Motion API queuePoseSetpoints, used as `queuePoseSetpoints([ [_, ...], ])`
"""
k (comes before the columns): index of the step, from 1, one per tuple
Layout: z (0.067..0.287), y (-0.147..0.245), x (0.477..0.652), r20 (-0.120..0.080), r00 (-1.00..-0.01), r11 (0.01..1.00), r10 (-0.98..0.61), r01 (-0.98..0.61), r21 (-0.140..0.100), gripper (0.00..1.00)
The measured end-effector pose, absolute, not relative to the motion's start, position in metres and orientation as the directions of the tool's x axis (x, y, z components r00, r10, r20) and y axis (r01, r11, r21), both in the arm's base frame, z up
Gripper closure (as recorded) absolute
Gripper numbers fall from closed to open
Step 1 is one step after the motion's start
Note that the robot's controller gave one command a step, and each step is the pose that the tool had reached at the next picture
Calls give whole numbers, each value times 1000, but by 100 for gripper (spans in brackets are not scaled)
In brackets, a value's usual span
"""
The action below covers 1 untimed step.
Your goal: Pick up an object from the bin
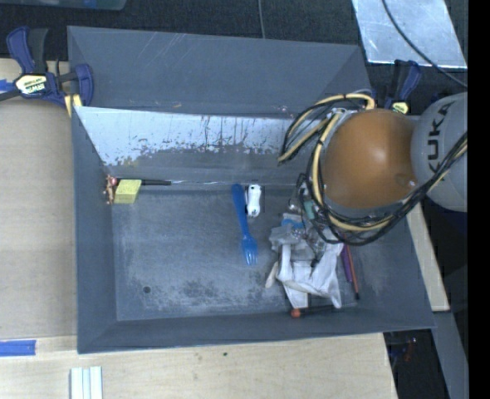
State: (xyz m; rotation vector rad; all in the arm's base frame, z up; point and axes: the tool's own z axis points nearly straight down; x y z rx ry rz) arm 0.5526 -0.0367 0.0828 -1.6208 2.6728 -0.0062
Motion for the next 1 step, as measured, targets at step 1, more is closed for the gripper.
queuePoseSetpoints([
  [1,110,-36,551,-9,-463,463,-886,-886,-4,100],
])
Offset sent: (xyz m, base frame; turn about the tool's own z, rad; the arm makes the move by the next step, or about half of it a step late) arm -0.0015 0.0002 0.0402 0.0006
